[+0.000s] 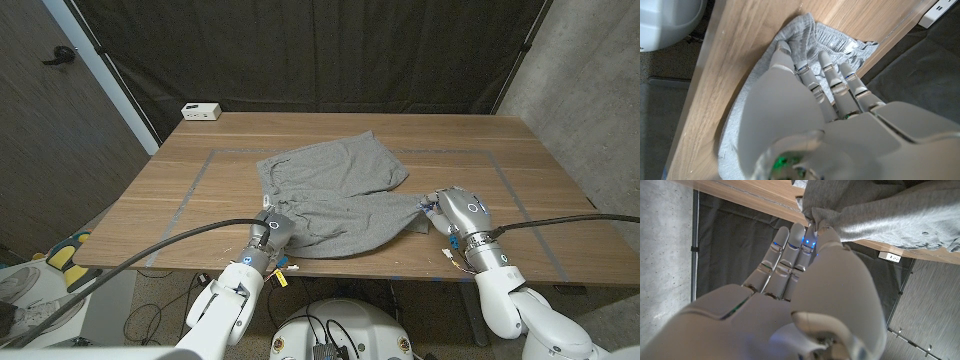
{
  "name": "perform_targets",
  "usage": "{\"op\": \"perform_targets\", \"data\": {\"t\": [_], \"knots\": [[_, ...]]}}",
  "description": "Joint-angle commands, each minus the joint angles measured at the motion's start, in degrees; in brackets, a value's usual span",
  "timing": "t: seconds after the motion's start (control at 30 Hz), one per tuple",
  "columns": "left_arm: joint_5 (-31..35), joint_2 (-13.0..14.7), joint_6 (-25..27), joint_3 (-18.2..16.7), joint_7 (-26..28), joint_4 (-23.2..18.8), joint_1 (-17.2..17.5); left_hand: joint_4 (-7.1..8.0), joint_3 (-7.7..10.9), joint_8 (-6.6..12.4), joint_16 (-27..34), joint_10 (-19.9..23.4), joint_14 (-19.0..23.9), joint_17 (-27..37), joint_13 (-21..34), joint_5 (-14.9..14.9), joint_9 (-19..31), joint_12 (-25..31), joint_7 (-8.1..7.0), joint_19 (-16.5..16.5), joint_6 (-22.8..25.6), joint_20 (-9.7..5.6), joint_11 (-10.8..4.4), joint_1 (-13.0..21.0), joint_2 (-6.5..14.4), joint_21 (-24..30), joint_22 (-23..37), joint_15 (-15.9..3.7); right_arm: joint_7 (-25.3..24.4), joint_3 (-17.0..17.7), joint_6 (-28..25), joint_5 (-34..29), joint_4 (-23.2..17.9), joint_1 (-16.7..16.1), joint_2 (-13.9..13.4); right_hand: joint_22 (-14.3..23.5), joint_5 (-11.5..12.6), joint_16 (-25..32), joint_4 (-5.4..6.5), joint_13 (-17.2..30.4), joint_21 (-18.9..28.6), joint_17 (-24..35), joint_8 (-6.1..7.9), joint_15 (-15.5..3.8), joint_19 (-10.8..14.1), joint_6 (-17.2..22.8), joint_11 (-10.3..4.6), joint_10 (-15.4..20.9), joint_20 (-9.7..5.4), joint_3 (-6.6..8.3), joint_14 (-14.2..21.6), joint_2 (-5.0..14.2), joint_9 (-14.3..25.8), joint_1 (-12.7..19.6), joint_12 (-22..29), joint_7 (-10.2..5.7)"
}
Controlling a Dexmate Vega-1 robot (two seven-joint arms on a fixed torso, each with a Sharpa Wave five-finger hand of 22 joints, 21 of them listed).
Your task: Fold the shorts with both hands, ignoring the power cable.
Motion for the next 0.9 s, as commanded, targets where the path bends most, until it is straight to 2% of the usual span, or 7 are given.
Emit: {"op": "perform_targets", "data": {"t": [0.03,0.23,0.37,0.47,0.57,0.9], "knots": [[-4.4,-0.5,1.0,-3.7,2.2,-3.7,1.8,-0.19,0.77,0.92,-0.2,0.9,0.6,0.1,1.2,-0.6,2.0,0.7,1.30,0.1,0.5,-0.15,-0.14,0.7,2.0,0.4,0.1,-9.03,0.5,-0.5,-0.6,-0.7,0.0,1.9,0.6,-0.1,0.3,-0.2,0.01,10.0,0.6,0.3,-0.24,-5.38,-0.2,0.3,-0.62,1.0,-2.98,-0.19,0.6,0.54,0.1,1.0,0.5,0.30],[-11.3,0.0,1.5,-8.6,3.4,-8.5,4.8,-1.06,1.95,2.31,-1.0,1.3,0.5,-0.2,2.9,-2.1,3.4,2.0,2.82,-0.4,1.0,-0.28,-0.11,1.4,1.9,0.9,0.1,-9.01,0.6,-0.8,-0.7,-0.9,0.2,2.9,1.0,-0.3,0.3,-0.3,-0.01,9.8,0.9,0.2,-0.26,-5.40,-0.3,0.3,-0.36,1.2,-2.93,-0.24,0.7,0.53,0.1,1.1,0.3,0.33],[-16.6,0.0,1.4,-12.4,6.1,-10.8,7.0,-1.47,2.82,3.03,-1.4,1.8,0.6,-0.3,4.2,-3.0,4.3,3.1,3.47,-0.8,0.7,-0.18,0.64,1.7,1.9,1.1,0.1,-8.95,0.3,-1.0,-0.5,-1.0,0.5,3.5,1.4,-0.4,0.3,-0.3,-0.02,9.8,1.2,0.2,-0.30,-5.37,-0.4,0.4,-0.61,1.2,-2.87,-0.26,0.8,0.55,0.1,1.2,0.3,0.31],[-20.8,0.0,0.9,-15.4,9.2,-12.0,8.6,-1.78,3.90,3.97,-1.9,1.8,0.8,-0.5,5.6,-3.4,5.5,4.4,4.62,-1.3,0.7,0.12,1.71,1.7,2.1,1.4,0.2,-8.81,0.2,-1.3,-0.2,-1.0,0.7,4.1,1.5,-0.5,0.3,-0.3,-0.09,9.6,1.4,0.1,-0.28,-5.41,-0.2,0.5,-0.46,1.3,-2.70,-0.28,0.9,0.50,0.1,1.3,0.2,0.26],[-23.6,0.0,0.5,-17.5,10.9,-12.8,9.5,-2.00,4.78,4.62,-2.3,2.0,0.8,-0.7,6.8,-3.4,6.5,5.5,5.37,-1.8,0.4,0.45,2.14,1.6,2.0,1.7,0.2,-8.76,0.0,-1.3,0.4,-0.9,0.9,4.5,1.5,-0.6,0.4,-0.3,-0.08,9.6,1.6,0.1,-0.32,-5.35,-0.4,0.5,-0.35,1.4,-2.70,-0.37,1.0,0.42,0.0,1.3,0.1,0.25],[-27.9,0.1,0.0,-21.7,12.3,-14.4,9.9,-2.31,6.21,5.62,-2.8,1.4,0.8,-0.9,8.8,-3.3,8.0,7.0,5.84,-2.2,-0.1,0.97,2.55,1.4,1.9,2.1,0.1,-8.76,-0.5,-0.8,1.1,-1.0,0.8,5.3,1.4,-1.0,0.5,-0.5,-0.07,9.6,2.3,0.0,-0.45,-5.32,-0.7,0.4,-0.24,1.3,-2.75,-0.51,1.1,0.43,0.0,1.3,0.0,0.55]]}}
